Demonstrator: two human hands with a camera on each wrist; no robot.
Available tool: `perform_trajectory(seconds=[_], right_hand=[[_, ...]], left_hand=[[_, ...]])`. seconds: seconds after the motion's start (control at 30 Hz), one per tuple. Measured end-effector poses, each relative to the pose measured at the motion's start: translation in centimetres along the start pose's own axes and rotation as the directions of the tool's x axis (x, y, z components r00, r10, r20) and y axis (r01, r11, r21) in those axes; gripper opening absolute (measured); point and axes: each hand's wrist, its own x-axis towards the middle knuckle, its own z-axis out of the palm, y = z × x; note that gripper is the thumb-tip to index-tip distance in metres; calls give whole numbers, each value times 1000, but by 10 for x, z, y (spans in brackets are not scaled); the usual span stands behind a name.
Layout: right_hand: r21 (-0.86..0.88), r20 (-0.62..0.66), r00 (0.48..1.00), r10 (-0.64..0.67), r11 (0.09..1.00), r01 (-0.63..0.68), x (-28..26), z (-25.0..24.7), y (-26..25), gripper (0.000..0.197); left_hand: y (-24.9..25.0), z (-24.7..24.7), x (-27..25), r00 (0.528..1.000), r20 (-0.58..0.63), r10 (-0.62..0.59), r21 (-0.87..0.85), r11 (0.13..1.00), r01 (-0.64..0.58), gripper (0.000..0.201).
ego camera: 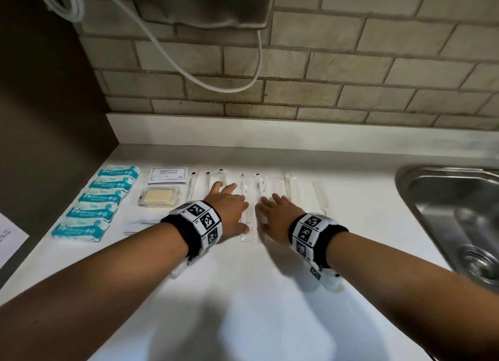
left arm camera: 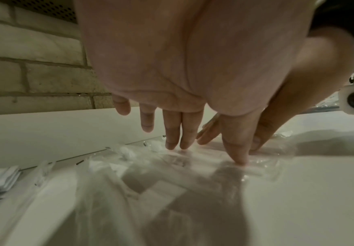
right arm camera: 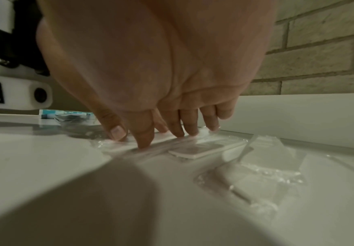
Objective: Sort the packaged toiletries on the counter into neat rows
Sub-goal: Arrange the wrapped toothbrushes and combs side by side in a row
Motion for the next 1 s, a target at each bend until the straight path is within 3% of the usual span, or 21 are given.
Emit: perform_trajectory(seconds=[0.33, 0.47, 0.53, 0.7, 0.8, 0.9, 1.0], right_hand=[[52, -4, 1000, -9, 999, 9, -4, -3, 7, 58], [214, -165, 959, 232, 957, -194, -12, -17, 25, 47], [279, -123, 921, 369, 904, -325, -13, -20, 38, 47], [379, 110, 833, 542, 752, -539, -13, -12, 59, 44], [419, 137, 832, 538, 729, -541, -12, -8, 73, 21], [538, 177, 826, 535, 651, -536, -19, -3, 101, 19], [658, 88, 830, 551, 593, -463, -33, -6, 137, 15]], left_hand=[[-1, 2, 4, 1000, -5, 2, -10, 1000, -2, 65], [2, -9, 9, 975, -222, -18, -193, 981, -25, 47], [9, -20, 17, 960, -275, -58, -293, 956, -26, 34], [41, -43, 51, 970, -224, -96, -393, 920, 0, 18], [65, -46, 68, 988, -142, -59, -385, 923, -1, 21], [83, -39, 77, 998, -66, 18, -406, 913, -43, 34], [96, -34, 84, 994, -73, 87, -346, 932, -107, 48]])
